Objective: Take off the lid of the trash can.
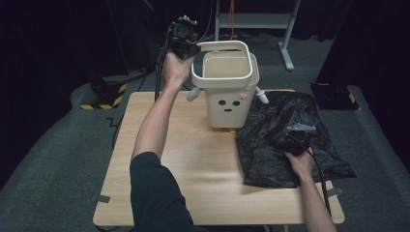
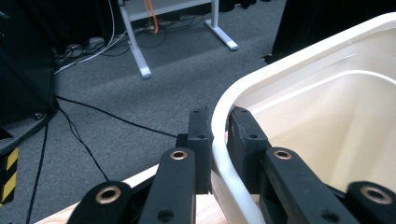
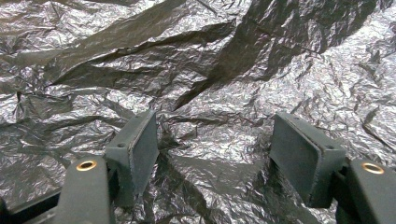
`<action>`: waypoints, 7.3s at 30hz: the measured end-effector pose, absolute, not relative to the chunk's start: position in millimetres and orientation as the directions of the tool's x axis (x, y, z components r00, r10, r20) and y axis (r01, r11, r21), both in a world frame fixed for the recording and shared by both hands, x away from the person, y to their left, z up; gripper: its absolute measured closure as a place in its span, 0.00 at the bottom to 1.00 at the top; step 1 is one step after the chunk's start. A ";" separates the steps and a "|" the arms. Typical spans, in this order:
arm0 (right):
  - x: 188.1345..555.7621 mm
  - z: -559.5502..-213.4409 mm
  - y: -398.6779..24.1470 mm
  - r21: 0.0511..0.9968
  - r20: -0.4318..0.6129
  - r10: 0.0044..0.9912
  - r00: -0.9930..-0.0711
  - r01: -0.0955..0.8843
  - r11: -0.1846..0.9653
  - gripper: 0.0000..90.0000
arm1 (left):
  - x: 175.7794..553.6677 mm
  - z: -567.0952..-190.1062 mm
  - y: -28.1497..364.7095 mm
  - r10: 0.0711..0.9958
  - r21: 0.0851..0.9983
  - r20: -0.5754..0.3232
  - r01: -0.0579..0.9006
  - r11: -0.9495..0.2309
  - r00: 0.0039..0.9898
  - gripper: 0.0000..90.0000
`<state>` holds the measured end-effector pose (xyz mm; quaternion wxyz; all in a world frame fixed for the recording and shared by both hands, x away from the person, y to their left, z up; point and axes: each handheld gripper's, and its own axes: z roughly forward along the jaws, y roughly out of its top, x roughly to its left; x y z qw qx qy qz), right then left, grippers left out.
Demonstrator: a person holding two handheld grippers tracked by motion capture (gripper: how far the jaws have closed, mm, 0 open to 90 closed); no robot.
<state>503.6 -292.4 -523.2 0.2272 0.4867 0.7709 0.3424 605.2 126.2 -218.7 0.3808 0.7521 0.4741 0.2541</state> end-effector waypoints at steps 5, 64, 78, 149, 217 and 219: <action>503.6 -523.1 -292.4 0.748 -0.018 0.906 -0.423 0.595 0.293 0.35 | 600.5 -217.5 132.3 0.908 0.818 0.016 0.516 -0.252 0.418 0.88; 503.4 -523.0 -292.1 0.747 -0.017 0.906 -0.422 0.597 0.292 0.35 | 555.1 -228.9 214.8 0.951 0.843 -0.035 0.521 -0.136 0.306 0.88; 503.4 -523.1 -292.2 0.748 -0.019 0.906 -0.423 0.596 0.293 0.35 | 541.7 -232.6 234.4 0.961 0.853 -0.049 0.512 -0.102 0.272 0.88; 503.0 -523.0 -292.1 0.747 -0.021 0.908 -0.418 0.597 0.292 0.35 | 485.5 -314.7 279.5 0.980 0.842 -0.082 0.538 -0.029 0.182 0.88; 502.4 -523.0 -292.1 0.747 -0.022 0.911 -0.413 0.599 0.289 0.35 | 477.7 -384.5 286.4 0.993 0.796 -0.029 0.604 -0.044 0.111 0.88; 502.4 -523.0 -292.1 0.747 -0.022 0.911 -0.413 0.599 0.289 0.35 | 478.3 -388.0 285.1 0.993 0.794 -0.031 0.606 -0.044 0.112 0.88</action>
